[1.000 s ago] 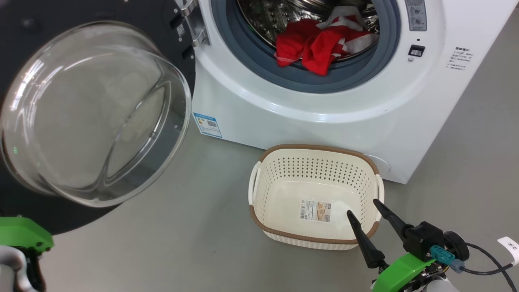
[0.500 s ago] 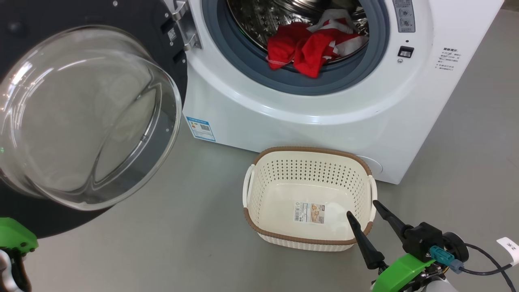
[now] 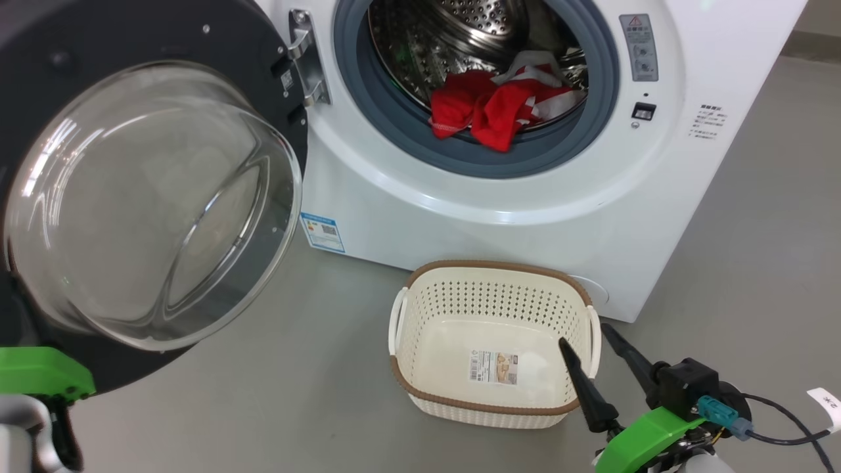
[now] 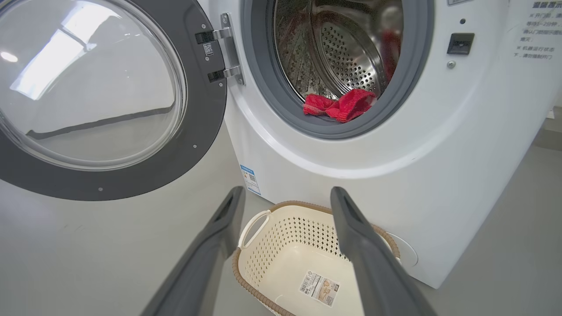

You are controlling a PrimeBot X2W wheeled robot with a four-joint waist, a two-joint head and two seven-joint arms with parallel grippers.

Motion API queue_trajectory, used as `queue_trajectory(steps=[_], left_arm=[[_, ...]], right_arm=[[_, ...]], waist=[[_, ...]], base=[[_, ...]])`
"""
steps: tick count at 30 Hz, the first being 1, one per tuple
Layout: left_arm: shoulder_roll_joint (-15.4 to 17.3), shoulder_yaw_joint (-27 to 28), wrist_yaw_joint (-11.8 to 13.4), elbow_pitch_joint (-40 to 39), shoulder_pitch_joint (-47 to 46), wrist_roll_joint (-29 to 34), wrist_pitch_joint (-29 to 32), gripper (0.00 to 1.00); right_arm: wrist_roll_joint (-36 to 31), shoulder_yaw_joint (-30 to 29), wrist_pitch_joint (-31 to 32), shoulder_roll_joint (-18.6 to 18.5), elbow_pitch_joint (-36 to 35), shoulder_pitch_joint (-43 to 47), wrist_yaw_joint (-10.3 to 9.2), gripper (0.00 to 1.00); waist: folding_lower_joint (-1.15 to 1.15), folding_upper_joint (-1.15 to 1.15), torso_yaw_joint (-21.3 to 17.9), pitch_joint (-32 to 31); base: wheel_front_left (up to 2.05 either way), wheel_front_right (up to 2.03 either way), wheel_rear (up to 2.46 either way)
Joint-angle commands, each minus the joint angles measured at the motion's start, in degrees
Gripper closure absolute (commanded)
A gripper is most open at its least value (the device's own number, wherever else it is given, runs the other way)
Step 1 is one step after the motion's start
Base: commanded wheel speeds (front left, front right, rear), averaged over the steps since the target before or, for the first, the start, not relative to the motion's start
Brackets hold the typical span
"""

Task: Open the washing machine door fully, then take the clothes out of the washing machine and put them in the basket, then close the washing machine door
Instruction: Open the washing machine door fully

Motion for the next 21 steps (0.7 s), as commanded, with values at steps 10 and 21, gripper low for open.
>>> queue_trajectory(steps=[10,21], left_arm=[[-1.05,-3.52,-0.44,-18.61,4.05,2.06,1.17,0.0],[-5.11,-9.32,-3.11,-26.62,9.54,1.18,2.71,0.0]], right_arm=[[0.47,-2.08,-0.37,1.22,-1.88,-0.1,0.28,0.0],[-2.09,-5.01,-0.37,1.52,-4.77,0.84,0.28,0.0]], waist=[[0.0,0.0,-4.7,-3.48],[0.0,0.0,-13.31,-4.27]], base=[[0.0,0.0,0.0],[0.0,0.0,0.0]])
